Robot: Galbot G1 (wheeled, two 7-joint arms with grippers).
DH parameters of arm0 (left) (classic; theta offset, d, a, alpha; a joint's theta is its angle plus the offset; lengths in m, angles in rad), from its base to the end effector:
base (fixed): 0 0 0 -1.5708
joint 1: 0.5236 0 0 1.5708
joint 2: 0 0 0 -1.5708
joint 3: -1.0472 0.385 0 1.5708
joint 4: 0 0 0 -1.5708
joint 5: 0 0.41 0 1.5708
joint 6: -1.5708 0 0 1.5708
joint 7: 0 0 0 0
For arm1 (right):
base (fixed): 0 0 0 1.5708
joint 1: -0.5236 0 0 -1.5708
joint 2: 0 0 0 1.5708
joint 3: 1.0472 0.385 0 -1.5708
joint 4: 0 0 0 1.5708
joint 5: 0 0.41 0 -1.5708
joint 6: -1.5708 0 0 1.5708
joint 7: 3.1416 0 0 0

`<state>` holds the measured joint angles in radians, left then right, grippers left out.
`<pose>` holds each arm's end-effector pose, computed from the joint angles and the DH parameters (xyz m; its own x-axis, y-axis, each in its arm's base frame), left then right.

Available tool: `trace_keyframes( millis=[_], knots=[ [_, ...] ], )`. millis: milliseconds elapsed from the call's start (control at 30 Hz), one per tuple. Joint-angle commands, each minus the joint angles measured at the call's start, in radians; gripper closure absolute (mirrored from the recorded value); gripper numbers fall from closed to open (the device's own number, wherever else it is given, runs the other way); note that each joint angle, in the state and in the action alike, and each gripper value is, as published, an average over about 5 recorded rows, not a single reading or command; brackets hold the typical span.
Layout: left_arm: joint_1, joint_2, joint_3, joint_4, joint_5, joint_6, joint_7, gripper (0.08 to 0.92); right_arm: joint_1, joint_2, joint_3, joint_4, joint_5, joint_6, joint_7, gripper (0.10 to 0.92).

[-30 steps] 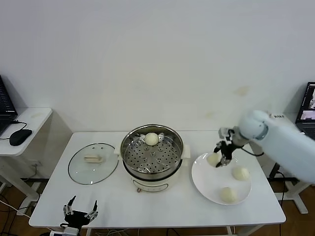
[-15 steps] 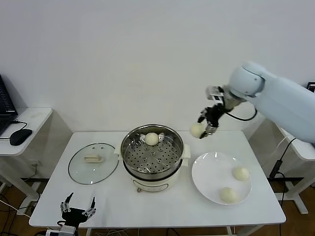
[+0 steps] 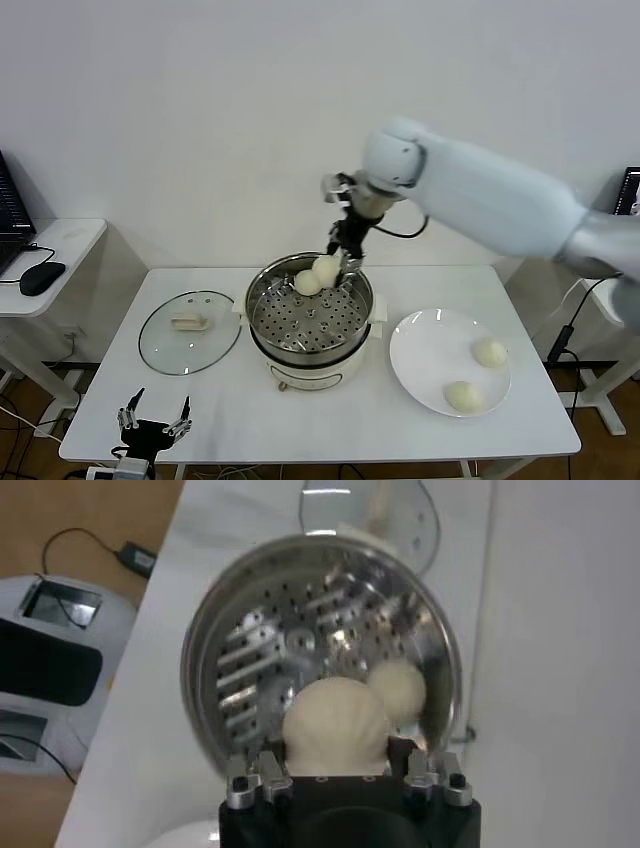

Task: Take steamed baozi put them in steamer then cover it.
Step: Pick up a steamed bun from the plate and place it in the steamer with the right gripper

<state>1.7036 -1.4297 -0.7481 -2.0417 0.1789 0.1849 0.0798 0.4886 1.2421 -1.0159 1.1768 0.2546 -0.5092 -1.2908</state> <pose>0.1689 0.1085 -0.3644 -0.9290 -0.1295 0.3467 0.0148 0.9230 0.3846 0.6355 0.1831 -0.0104 -0.0521 -0.2833 0.9576 -0.9509 -0.2788 -0.1342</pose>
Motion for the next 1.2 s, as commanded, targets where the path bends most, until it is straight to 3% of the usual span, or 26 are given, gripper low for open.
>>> trace_keyframes(
  millis=[33,433,967,1200],
  knots=[
    [-0.003,-0.015,0.002,-0.012,-0.007,0.003,0.001,0.177,-0.132,0.221,-0.011,-0.183,-0.082,0.006,0.003,0.406],
    [-0.019,-0.010,0.004,0.007,-0.017,0.005,0.002,0.177,-0.227,0.321,0.079,-0.340,-0.188,0.037,0.060,0.406],
    [-0.025,-0.011,0.013,0.022,-0.016,0.004,0.001,0.177,-0.239,0.325,0.110,-0.355,-0.207,0.039,0.087,0.402],
    [-0.019,-0.016,0.015,0.019,-0.013,0.004,0.000,0.177,-0.209,0.280,0.128,-0.301,-0.189,0.023,0.076,0.255]
  ],
)
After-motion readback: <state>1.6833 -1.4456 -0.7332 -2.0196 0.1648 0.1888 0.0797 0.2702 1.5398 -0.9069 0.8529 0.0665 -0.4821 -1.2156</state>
